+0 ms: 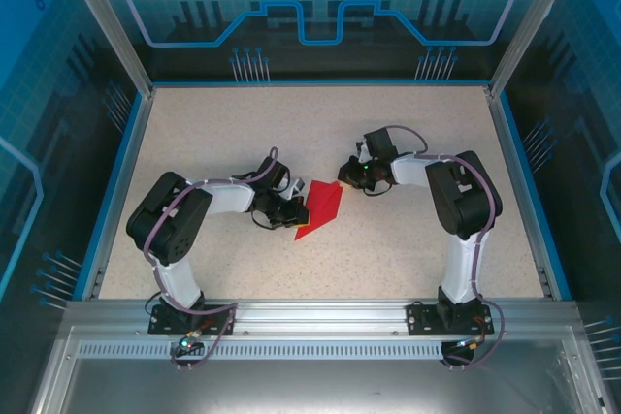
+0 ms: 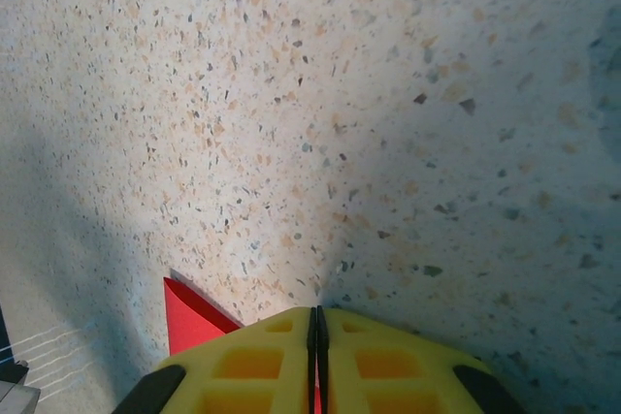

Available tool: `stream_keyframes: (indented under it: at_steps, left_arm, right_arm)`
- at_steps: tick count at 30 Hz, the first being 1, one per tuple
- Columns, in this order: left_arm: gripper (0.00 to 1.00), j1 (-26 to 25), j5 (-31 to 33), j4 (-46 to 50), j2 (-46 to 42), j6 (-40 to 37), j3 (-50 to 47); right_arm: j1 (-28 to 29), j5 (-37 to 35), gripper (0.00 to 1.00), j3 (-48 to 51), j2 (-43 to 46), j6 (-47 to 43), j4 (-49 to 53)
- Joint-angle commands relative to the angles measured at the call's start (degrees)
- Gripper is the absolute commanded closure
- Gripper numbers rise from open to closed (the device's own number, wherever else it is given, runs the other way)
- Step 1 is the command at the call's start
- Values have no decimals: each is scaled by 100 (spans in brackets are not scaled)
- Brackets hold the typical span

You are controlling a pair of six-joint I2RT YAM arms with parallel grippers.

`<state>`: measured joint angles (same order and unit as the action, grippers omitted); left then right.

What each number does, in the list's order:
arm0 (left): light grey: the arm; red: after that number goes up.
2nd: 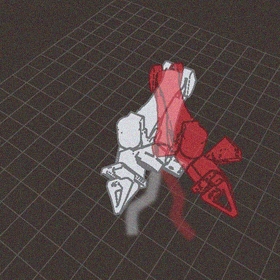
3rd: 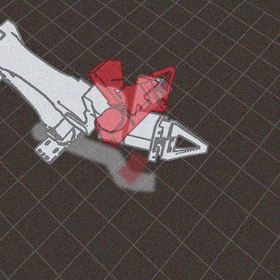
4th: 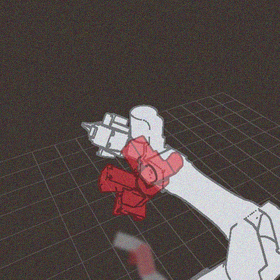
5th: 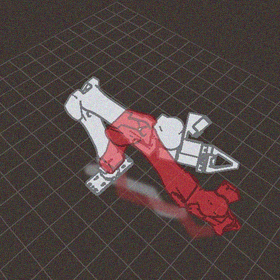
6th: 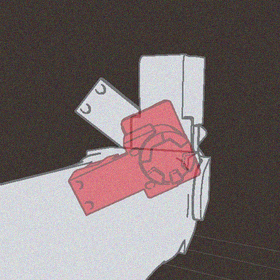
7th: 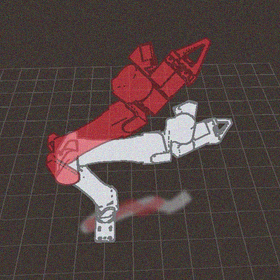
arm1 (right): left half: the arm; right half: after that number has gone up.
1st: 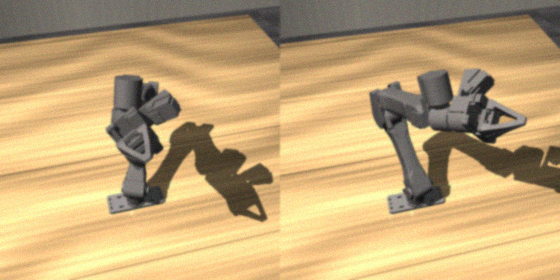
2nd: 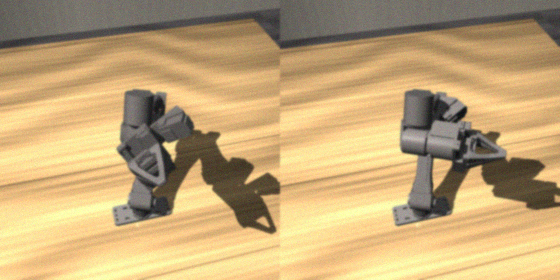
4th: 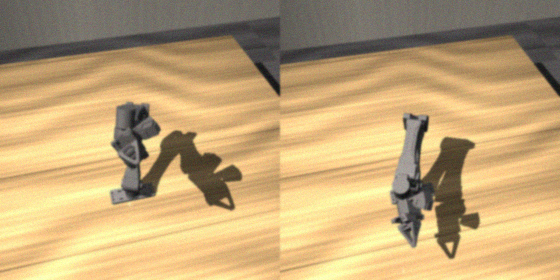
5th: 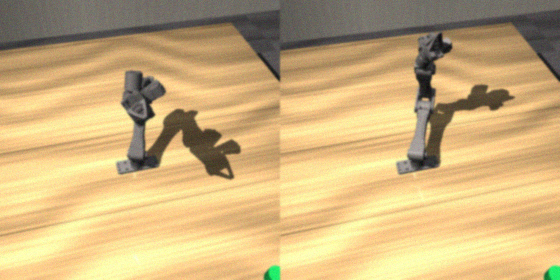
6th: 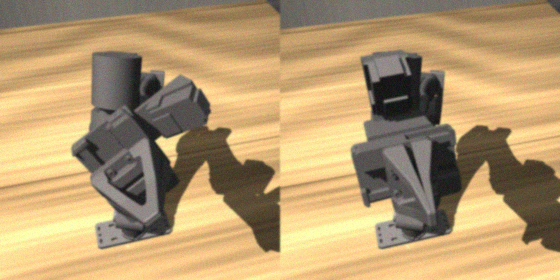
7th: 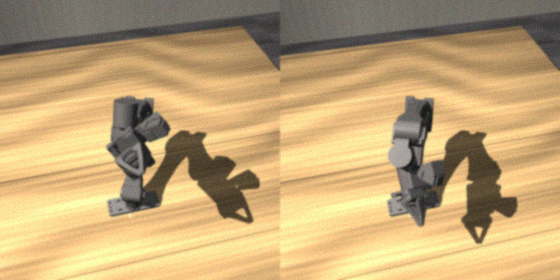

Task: Fold a paper plane with a square sheet of paper (pick it up from the middle)
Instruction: Fourth fold the wing at the center of the table.

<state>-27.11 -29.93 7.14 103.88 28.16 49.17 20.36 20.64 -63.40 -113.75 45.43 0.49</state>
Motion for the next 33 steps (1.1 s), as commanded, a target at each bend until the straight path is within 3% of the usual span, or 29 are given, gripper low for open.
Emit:
stream_keyframes:
  at_steps: [1, 7, 18, 33]
  left_arm:
    - [100, -39, 1130, 631, 559, -125, -416]
    - [100, -74, 1121, 648, 529, -109, -386]
    - [100, -110, 1031, 701, 433, -107, -309]
    - [100, -255, 831, 772, 305, -122, -290]
  right_arm:
    - [-98, -95, 88, -138, 508, -222, 144]
    - [346, -177, 86, -5, 981, -188, 286]
    - [1229, -251, 88, 605, 494, 363, -275]
    - [754, -432, 89, 585, 239, 128, -63]
